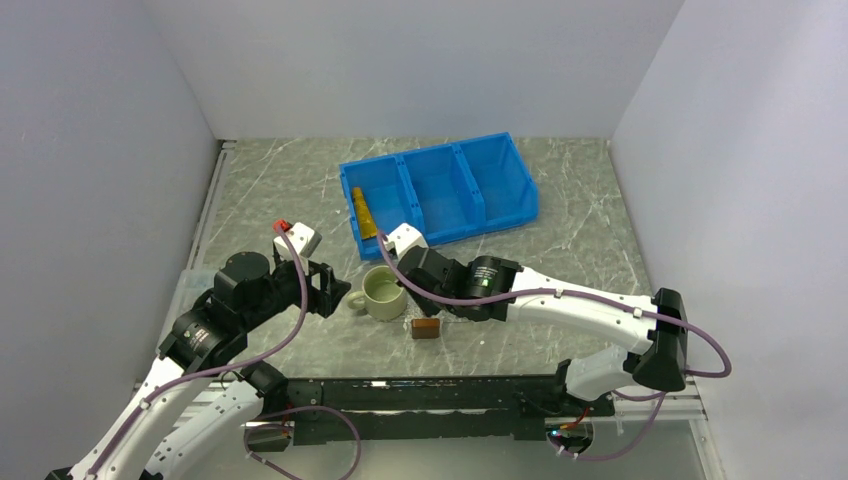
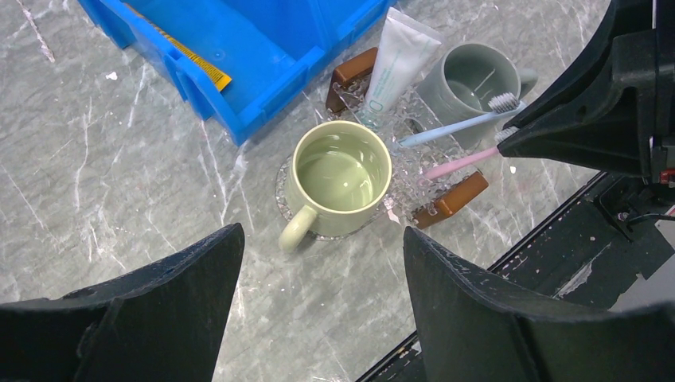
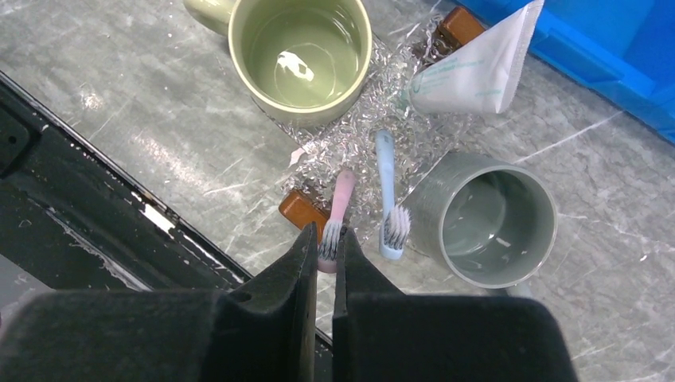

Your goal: Prepare toiletry sets of a toothbrush and toothpaste on the tray

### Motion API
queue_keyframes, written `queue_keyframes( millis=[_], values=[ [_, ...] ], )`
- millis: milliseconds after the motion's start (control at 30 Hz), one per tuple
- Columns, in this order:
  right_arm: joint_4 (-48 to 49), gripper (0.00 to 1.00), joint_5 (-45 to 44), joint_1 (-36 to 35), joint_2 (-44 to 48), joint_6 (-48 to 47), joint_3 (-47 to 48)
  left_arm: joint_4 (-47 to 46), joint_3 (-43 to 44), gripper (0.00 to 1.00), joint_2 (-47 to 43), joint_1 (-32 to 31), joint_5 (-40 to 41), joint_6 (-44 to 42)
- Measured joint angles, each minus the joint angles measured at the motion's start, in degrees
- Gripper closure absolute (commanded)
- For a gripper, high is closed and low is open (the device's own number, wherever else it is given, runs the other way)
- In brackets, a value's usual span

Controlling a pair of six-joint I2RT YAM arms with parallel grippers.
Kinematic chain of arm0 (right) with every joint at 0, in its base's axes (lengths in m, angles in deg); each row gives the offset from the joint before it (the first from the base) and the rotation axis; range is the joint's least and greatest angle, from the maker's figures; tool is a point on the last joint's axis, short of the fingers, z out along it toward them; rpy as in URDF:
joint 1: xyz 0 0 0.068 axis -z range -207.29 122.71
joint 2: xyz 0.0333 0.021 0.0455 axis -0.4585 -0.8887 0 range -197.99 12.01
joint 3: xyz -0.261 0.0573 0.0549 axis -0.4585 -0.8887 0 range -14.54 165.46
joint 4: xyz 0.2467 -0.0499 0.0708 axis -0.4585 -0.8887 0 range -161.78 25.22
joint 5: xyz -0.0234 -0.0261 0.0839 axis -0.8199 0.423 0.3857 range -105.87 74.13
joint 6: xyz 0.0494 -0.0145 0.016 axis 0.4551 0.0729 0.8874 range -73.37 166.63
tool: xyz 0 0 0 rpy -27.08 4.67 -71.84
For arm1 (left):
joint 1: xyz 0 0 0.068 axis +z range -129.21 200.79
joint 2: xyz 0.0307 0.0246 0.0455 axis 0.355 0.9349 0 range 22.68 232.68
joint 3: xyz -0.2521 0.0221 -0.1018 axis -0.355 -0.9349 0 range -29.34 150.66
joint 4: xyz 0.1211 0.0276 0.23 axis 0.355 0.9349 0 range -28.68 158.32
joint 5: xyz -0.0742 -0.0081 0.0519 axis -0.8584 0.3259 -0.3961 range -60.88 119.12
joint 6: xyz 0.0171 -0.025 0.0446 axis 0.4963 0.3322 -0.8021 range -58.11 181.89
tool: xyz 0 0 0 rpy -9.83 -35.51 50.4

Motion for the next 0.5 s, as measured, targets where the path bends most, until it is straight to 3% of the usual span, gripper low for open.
queue_keyframes(
  millis=[500],
  values=[
    [-0.04, 0.80, -0.22, -1.33, -3.06, -0.07, 2.51, 0.00, 0.00, 0.21, -0.02, 0.00, -0.24, 0.00]
  ],
)
